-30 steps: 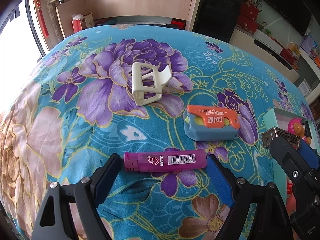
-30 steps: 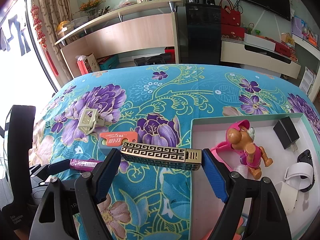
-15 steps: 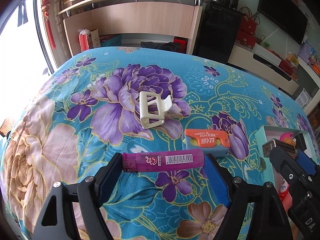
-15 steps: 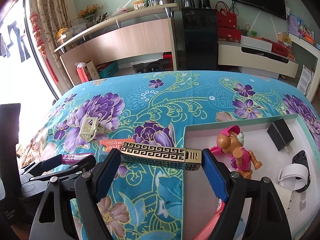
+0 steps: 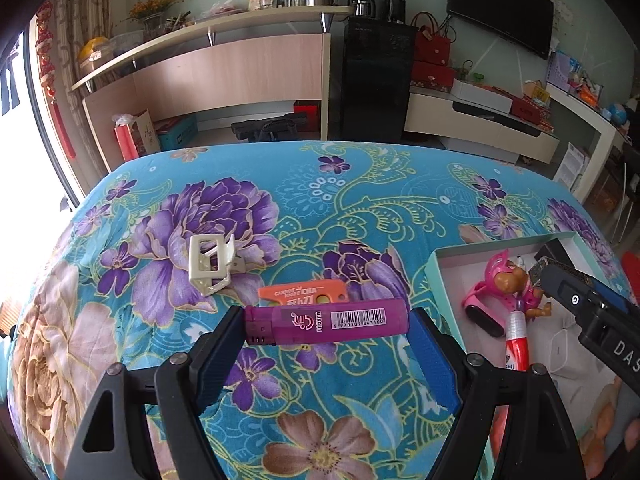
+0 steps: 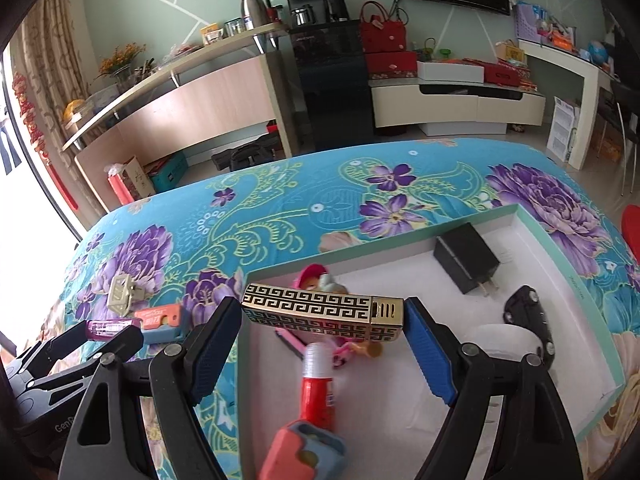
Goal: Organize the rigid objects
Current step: 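Carry the harmonica and purple lighter over the white tray with both grippers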
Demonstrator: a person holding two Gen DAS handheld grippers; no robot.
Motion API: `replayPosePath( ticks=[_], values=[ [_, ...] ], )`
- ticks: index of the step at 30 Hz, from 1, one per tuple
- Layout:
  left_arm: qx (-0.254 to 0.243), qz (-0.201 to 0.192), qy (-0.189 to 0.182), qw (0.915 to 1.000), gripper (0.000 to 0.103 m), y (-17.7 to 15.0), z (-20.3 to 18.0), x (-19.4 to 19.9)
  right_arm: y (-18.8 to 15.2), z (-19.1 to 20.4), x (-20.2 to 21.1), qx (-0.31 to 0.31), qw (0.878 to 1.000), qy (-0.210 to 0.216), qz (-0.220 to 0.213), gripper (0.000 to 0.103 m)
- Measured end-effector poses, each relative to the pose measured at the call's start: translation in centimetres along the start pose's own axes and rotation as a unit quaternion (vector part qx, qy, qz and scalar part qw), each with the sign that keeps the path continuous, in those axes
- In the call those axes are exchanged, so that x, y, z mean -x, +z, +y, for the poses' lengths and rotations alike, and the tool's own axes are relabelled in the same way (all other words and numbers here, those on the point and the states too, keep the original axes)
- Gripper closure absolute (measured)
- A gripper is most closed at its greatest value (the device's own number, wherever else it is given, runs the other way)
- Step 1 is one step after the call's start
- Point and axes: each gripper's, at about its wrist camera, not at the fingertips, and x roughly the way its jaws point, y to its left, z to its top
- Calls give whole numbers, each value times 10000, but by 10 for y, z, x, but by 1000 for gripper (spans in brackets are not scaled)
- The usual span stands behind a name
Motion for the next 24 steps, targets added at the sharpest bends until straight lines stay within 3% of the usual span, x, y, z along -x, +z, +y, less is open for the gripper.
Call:
replayPosePath(
  ticks=[12,24],
  values=[
    [-975,-187,-579,9934,20,-7,-87,3,-2,-64,6,-437,9968,-667,50,20],
    [-1522,-295,-846,9843,20,-16,-132,-1,-3,-94,15,-709,9939,-845,41,20]
  ],
)
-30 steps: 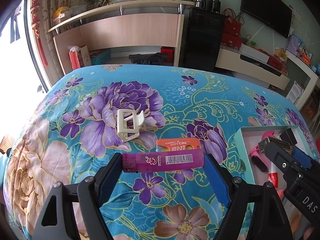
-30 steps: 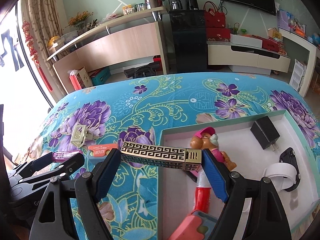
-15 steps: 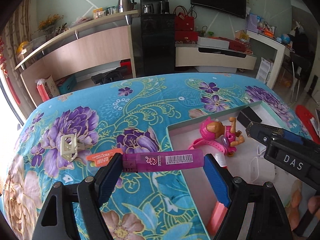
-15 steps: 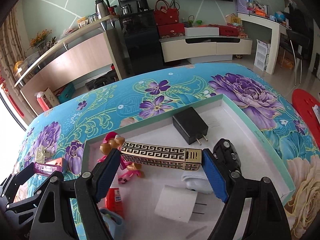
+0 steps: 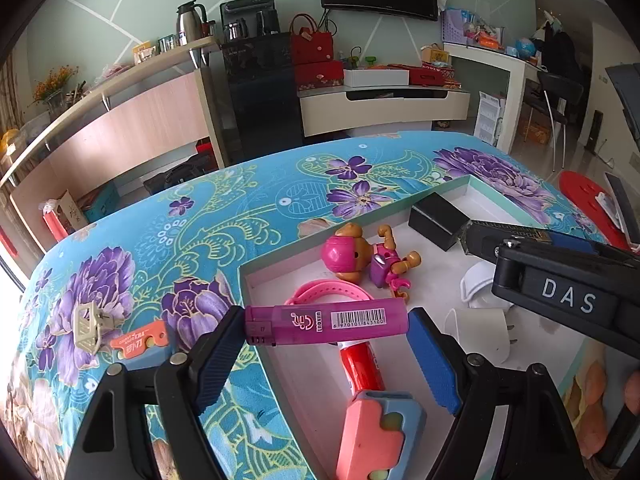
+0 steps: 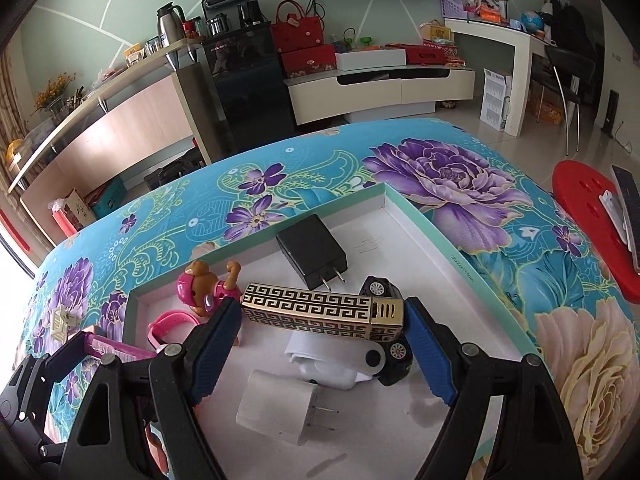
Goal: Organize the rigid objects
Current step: 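Carry the harmonica and purple lighter over the white tray with both grippers, then lower the harmonica and lighter into the tray and open both grippers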
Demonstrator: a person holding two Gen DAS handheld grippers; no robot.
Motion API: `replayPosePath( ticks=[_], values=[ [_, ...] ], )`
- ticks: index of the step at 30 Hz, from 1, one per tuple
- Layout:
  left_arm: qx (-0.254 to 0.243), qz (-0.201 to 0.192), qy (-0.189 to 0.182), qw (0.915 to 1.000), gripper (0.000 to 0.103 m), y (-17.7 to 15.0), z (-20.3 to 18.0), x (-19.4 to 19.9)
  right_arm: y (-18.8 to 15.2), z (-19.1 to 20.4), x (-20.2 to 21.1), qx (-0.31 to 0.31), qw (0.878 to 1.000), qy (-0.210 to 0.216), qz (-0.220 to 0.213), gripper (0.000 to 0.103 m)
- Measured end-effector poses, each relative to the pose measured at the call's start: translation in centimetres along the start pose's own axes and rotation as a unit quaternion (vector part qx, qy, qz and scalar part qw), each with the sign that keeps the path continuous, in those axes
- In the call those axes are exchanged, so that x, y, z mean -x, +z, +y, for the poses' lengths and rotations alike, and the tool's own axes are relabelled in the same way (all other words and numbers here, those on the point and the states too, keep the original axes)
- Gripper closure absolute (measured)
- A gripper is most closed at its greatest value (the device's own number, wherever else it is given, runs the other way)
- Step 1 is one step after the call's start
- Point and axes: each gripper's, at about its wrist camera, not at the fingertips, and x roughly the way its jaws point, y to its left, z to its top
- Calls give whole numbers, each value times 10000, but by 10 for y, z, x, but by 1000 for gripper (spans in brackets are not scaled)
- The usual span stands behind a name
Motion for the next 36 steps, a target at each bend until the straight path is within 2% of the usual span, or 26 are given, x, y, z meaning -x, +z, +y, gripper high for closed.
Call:
replayPosePath(
  ticks=[16,20,24,36],
  values=[
    [-139,271,-64,9995,18,-4,-12,-13,-1,4,-3,170,9998,-106,33,20],
    [-172,212,-35,9996,12,-3,-12,-11,-1,3,-3,155,9998,-110,49,20],
    [-183,146,-23,9997,1,-3,-11,-9,0,3,-5,168,9996,-198,74,19],
    [-52,19,224,9997,0,-2,7,-6,1,1,-4,60,9997,-250,36,18]
  ],
)
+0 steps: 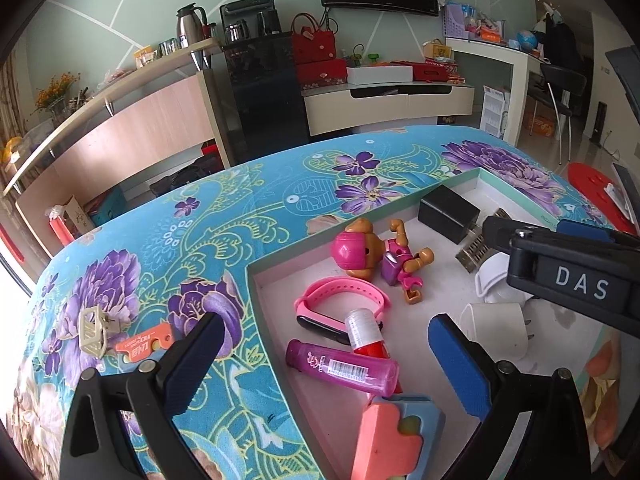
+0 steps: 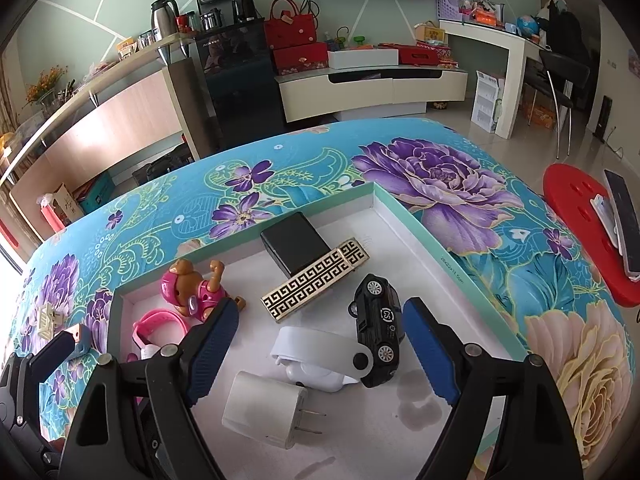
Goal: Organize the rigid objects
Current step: 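Lower the harmonica and lighter into the tray and open both grippers, then move the right gripper to the orange-blue carrot knife while the left gripper nears the white clip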
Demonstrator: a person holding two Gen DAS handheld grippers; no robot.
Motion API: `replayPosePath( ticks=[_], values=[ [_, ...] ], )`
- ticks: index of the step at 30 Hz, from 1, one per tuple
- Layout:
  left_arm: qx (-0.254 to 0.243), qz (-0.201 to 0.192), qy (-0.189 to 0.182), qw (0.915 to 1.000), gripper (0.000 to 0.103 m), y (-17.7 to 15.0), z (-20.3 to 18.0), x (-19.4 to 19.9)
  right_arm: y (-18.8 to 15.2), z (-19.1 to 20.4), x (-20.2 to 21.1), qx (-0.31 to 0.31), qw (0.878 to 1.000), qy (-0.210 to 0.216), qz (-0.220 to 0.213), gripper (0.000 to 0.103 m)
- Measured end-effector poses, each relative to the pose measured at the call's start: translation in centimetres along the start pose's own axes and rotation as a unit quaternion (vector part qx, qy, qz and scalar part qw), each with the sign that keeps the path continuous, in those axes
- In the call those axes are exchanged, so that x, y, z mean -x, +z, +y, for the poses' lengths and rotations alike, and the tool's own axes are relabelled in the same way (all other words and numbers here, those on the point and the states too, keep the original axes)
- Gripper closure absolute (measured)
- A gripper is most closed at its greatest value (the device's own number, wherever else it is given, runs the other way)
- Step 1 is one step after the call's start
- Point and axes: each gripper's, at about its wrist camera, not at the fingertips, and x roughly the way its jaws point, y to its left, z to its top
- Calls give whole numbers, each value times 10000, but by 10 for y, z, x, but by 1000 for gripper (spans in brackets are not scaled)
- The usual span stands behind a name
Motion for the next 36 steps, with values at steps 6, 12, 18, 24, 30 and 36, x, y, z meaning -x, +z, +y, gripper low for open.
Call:
replayPosePath(
  ticks=[6,12,18,24,30,36],
  values=[
    [405,15,240,9989,0,-1,32,1,0,3,1,-7,10000,78,-15,18],
    [978,3,610,9933,0,-5,75,4,0,18,3,150,9997,207,-27,18],
    [1492,-14,971,9840,0,-10,114,7,-2,40,5,267,9983,522,-28,18],
    [2034,66,1185,9719,0,-19,148,8,-1,67,6,278,9955,897,-88,18],
    [2585,190,1485,9543,0,-29,192,11,-1,112,7,511,9888,1383,-226,18],
    [3308,504,1664,9275,0,-43,237,8,-10,159,-1,896,9821,1649,-166,18]
  ],
)
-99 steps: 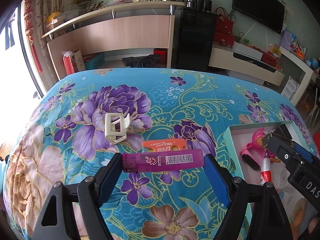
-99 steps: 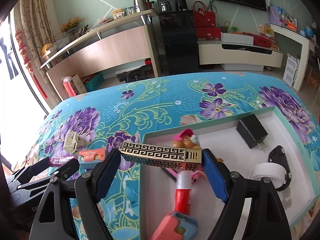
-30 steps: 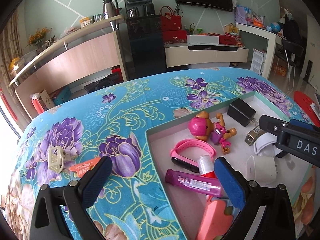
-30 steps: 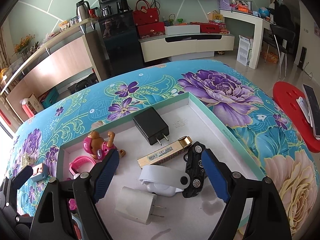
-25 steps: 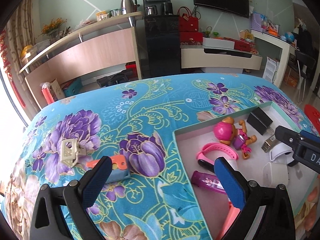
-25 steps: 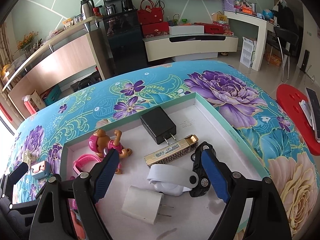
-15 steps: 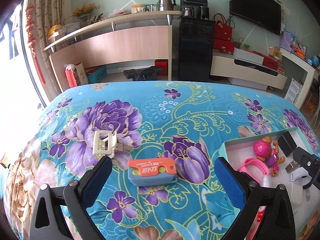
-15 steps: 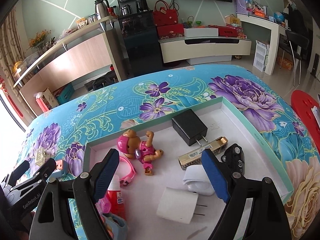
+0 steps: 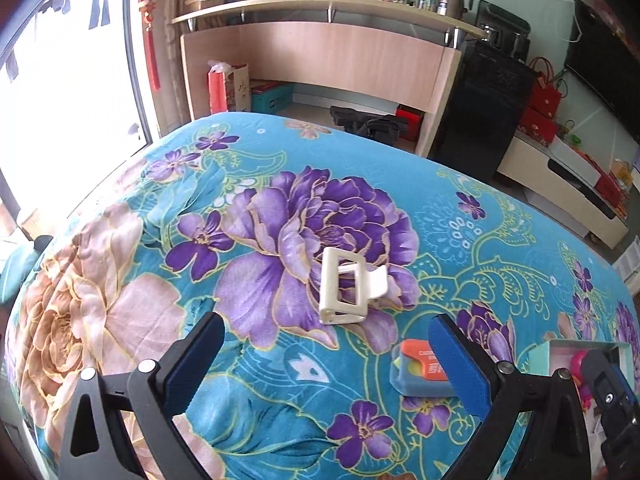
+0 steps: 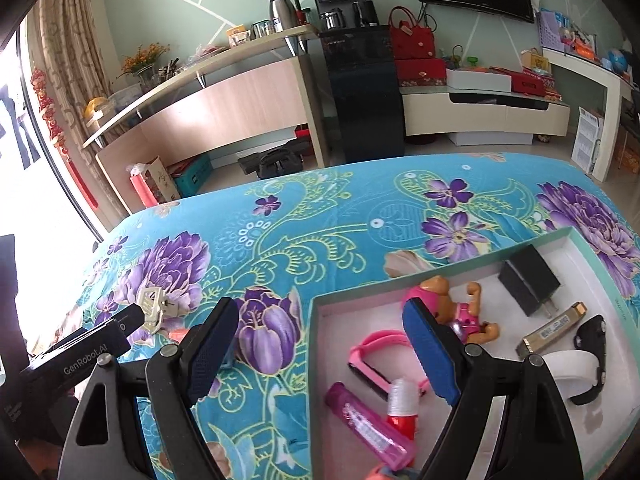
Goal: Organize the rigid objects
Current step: 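Move the right gripper to the orange-blue carrot knife while the left gripper nears the white clip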
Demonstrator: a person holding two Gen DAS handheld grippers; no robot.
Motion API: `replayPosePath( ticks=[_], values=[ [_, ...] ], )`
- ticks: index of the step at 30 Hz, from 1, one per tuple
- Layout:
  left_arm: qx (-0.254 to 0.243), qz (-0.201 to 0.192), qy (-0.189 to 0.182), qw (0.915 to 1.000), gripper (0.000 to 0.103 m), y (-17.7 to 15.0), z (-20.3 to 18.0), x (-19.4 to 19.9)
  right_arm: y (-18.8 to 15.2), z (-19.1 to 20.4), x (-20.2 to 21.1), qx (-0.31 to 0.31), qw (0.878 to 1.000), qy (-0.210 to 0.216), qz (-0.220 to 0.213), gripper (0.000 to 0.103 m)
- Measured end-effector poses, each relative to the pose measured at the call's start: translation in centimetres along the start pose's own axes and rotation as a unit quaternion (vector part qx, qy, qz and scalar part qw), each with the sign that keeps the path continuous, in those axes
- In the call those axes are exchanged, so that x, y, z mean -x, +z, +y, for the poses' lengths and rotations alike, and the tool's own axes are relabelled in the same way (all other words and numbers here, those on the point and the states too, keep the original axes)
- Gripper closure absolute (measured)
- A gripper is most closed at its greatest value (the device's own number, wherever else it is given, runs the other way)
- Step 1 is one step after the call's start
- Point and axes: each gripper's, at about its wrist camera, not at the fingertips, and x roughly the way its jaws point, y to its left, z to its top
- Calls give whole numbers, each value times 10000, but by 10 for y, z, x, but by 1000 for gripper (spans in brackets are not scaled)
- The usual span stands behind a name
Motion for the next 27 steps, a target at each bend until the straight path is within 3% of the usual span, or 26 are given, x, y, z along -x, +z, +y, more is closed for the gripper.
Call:
replayPosePath(
  ticks=[6,11,16,27],
  values=[
    [415,337,362,9979,0,13,26,-17,-6,36,-18,218,9994,262,76,18],
    [436,212,461,9978,0,23,35,-22,-15,59,-40,372,9979,436,292,18],
    [554,385,334,9972,0,22,48,-36,-24,75,-57,486,9963,487,516,18],
    [535,301,22,9981,0,26,55,-39,-41,97,-82,849,9921,349,850,18]
  ],
)
